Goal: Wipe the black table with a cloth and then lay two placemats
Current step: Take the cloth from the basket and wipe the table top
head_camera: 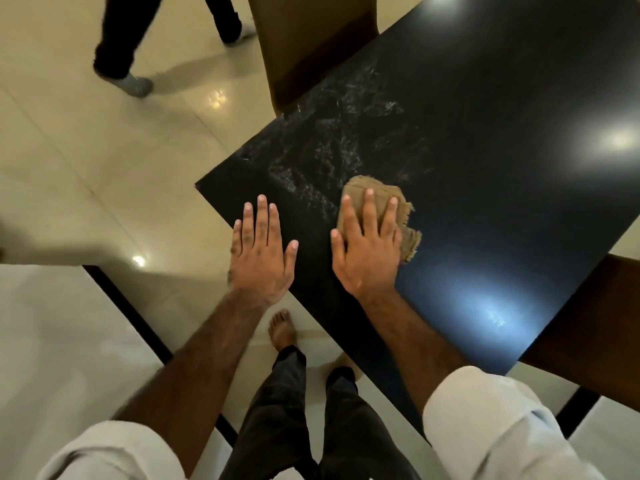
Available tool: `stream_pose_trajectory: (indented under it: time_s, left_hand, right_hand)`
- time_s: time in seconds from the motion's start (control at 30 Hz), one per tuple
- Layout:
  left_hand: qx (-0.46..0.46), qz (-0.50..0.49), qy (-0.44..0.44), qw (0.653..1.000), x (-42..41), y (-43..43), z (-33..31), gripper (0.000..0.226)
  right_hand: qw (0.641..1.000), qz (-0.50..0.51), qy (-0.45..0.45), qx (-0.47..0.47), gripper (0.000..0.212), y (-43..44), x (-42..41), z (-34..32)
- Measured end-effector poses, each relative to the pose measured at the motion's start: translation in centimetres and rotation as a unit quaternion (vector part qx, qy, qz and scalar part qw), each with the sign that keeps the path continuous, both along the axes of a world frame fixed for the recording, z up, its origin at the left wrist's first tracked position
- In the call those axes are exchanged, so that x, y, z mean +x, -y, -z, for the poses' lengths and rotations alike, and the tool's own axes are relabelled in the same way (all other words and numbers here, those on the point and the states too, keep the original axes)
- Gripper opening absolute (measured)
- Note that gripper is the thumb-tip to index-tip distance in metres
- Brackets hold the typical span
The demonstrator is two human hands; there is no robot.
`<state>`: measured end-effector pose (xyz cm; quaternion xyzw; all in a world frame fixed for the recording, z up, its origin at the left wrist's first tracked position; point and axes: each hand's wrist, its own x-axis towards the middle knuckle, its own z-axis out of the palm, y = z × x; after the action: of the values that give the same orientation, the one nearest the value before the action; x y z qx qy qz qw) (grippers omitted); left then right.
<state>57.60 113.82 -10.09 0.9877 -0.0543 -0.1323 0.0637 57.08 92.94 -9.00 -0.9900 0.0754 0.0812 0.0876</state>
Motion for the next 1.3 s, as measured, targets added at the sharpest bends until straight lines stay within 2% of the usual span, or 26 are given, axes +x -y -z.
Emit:
stream_pose_trajectory:
  time_s: [0.13,0.2,0.27,0.4,0.5,0.63,0.8,0.87,0.93,1.07,1.2,1.3]
  left_hand:
    - [0.001,-0.012,-0.017,1.000,2.8,-2.0,-0.3,0.087]
    - [0.009,-0.007,-0.017,1.000,3.5,-2.7,-0.2,0.088]
    - [0.007,-0.003,-0.028,1.000,3.8,-3.0,-0.2,0.088]
    - [0.009,-0.004,-0.019,1.000,3.9,-2.7,0.0,0.086]
    - [0.014,-0.001,-0.012,1.000,4.0,-2.7,0.5,0.086]
    - [0.016,-0.001,-0.014,1.000,4.0,-2.9,0.6,0.086]
    - [0.015,-0.011,-0.011,1.000,3.8,-2.5,0.5,0.085]
    - [0.014,-0.010,-0.011,1.000,3.7,-2.6,0.8,0.086]
    - [0.015,-0.011,-0.011,1.000,3.8,-2.8,1.0,0.086]
    - [0.013,-0.009,-0.015,1.000,4.0,-3.0,1.2,0.087]
    - [0.019,-0.007,-0.017,1.000,4.1,-3.1,1.2,0.086]
    - [0.029,-0.003,-0.039,0.999,4.9,-2.9,0.9,0.087]
  right_hand:
    - [0.996,-0.073,-0.031,0.028,0.070,-3.0,-3.9,-0.7]
    - [0.996,-0.070,-0.045,0.031,0.068,-1.5,-5.5,-1.1]
    - [0.997,-0.024,-0.062,0.023,0.066,1.1,-5.4,-1.5]
    - [0.993,0.110,-0.040,0.003,0.064,8.2,0.9,-0.9]
    - [0.991,0.130,-0.009,-0.006,0.065,10.9,8.6,0.1]
    - [0.996,0.081,0.018,-0.020,0.063,7.4,12.9,0.6]
    - [0.999,-0.046,-0.007,0.004,0.065,6.0,6.1,0.1]
    - [0.999,-0.048,-0.022,0.002,0.066,7.7,3.6,0.0]
    - [1.000,-0.008,-0.022,-0.007,0.066,10.0,3.5,0.1]
    - [0.998,0.054,-0.002,-0.014,0.063,12.8,11.4,0.6]
    - [0.999,0.025,0.024,-0.019,0.062,10.1,21.2,0.9]
    - [1.000,-0.012,0.015,-0.002,0.061,6.2,23.4,0.5]
